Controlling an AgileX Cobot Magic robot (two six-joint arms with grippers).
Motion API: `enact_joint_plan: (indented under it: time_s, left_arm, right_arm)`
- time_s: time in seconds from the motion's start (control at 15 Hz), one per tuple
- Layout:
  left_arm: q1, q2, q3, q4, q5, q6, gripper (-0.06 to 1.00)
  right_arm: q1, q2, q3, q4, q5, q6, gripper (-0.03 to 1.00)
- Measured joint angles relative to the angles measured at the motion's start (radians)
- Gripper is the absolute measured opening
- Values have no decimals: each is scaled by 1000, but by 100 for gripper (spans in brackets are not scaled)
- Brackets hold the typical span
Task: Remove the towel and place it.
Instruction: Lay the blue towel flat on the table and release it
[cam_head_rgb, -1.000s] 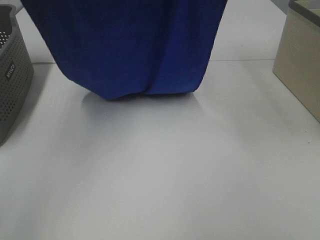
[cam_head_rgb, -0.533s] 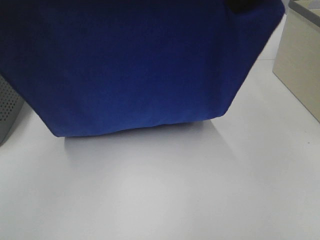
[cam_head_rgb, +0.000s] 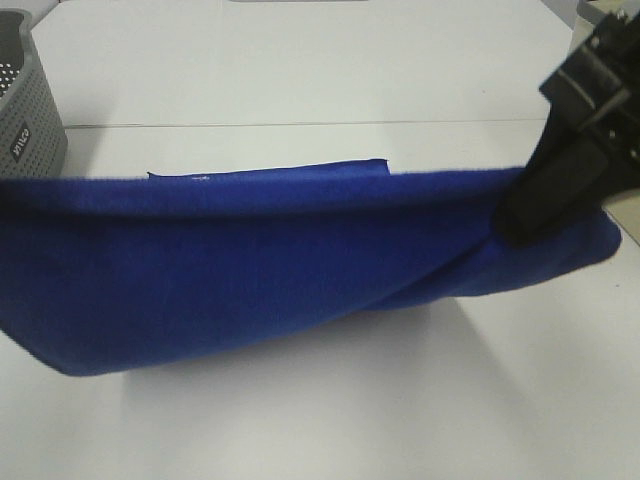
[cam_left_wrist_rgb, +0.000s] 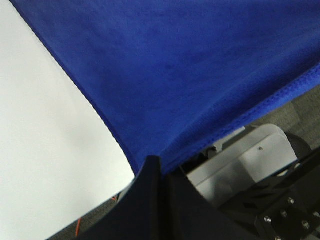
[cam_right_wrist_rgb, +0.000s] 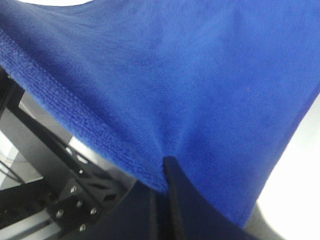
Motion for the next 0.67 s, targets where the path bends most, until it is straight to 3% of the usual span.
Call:
enact_joint_plan:
  time_s: [0.47,0.67]
  left_arm:
    - [0,-14,274,-105,-6,42,0]
    - [-35,-65,372,-144,-6,48,0]
  right_arm:
    - [0,-75,308,121,-10,48,2]
    - [0,-76,457,158,-15,49,2]
